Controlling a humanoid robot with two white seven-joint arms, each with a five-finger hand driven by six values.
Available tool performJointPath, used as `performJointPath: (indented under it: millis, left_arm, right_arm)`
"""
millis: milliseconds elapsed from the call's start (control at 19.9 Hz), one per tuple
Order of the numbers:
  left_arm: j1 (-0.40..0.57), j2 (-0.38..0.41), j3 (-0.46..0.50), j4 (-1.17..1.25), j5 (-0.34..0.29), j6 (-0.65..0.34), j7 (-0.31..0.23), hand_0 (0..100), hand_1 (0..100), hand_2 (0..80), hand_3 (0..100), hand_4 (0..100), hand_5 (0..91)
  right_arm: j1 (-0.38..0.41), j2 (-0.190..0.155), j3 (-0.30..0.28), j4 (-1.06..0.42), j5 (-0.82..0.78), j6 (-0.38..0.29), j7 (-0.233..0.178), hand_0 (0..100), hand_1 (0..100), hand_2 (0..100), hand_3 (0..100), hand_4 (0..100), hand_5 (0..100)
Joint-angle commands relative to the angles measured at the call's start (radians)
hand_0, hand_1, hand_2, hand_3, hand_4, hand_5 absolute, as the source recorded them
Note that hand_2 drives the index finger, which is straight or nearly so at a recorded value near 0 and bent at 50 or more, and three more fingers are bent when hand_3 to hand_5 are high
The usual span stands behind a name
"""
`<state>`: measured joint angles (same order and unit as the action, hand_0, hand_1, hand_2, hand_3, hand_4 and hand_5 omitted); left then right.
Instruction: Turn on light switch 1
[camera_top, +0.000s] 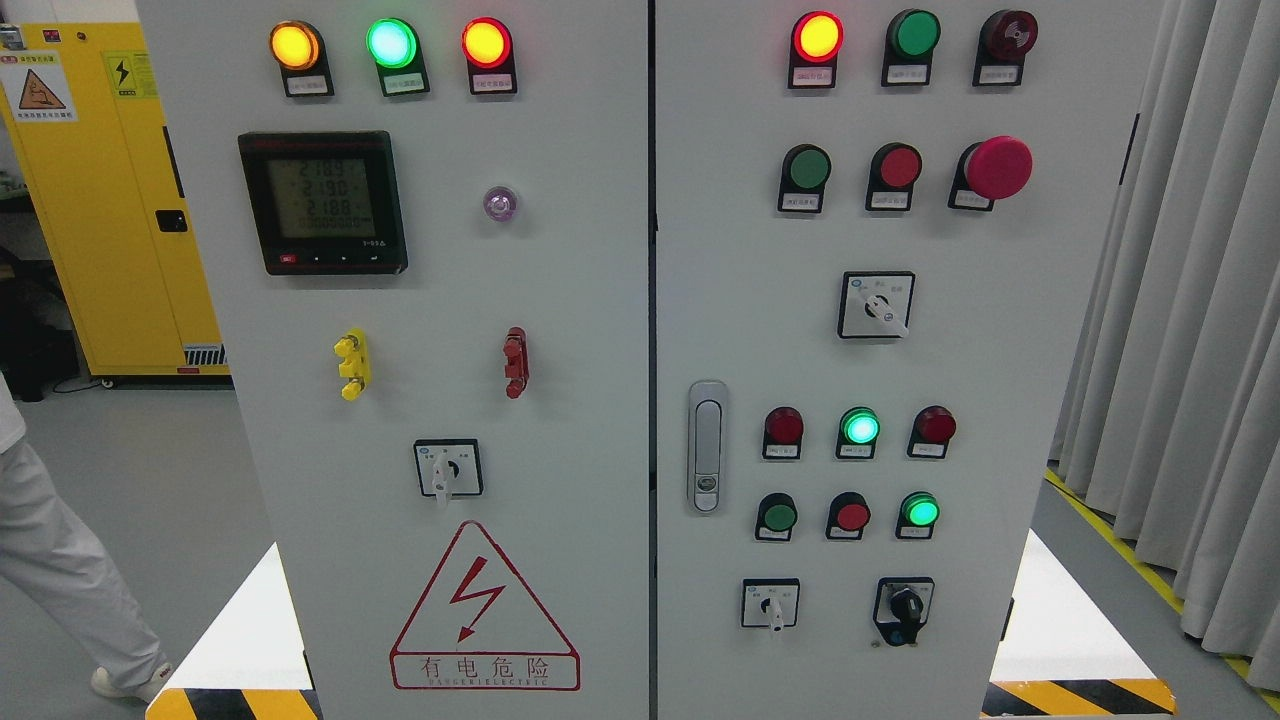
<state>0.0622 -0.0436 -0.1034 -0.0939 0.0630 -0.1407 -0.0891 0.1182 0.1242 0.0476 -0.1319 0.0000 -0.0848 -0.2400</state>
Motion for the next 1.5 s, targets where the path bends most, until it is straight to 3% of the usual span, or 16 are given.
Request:
performJointPath:
  millis: [0, 401, 752, 952, 1103, 1454]
  left_arm:
    - [0.001, 0.005, -0.002, -0.007, -0.002, 0.004, -0.012, 21, 12, 0.0, 0, 0, 0.0]
    - [0.051, 0.002, -0.001, -0.124, 0.0, 0.007, -0.011, 22, 12, 0.0, 0, 0, 0.0]
    - [0.253, 0.031, 0.01, -0.531, -0.002, 0.01, 0.002, 21, 12, 0.0, 0, 0, 0.0]
    - [0.338, 0.08, 0.066, -0.794, -0.003, 0.006, 0.002, 22, 13, 0.0, 0, 0, 0.0]
    - [0.347, 0.085, 0.143, -0.912, -0.005, -0.002, 0.002, 23, 13, 0.0, 0, 0, 0.0]
    - [0.398, 0.116, 0.212, -1.25, -0.006, -0.005, 0.015, 26, 14, 0.0, 0, 3, 0.0]
  right_arm:
    - [0.0, 0.0, 0.0, 0.0, -0.029, 0.0, -0.001, 0, 50, 4, 0, 0, 0]
    - [0.0, 0.0, 0.0, 0.0, -0.029, 0.0, -0.001, 0, 50, 4, 0, 0, 0]
    - [0.0, 0.0, 0.0, 0.0, -0.029, 0.0, -0.001, 0, 50, 4, 0, 0, 0]
    - [0.0, 0.0, 0.0, 0.0, -0.029, 0.0, -0.001, 0, 50, 4, 0, 0, 0]
    - [0.0, 0.0, 0.0, 0.0, -0.029, 0.0, -0.001, 0, 50, 4, 0, 0, 0]
    - [0.0, 0.0, 0.0, 0.0, -0.029, 0.0, -0.001, 0, 50, 4, 0, 0, 0]
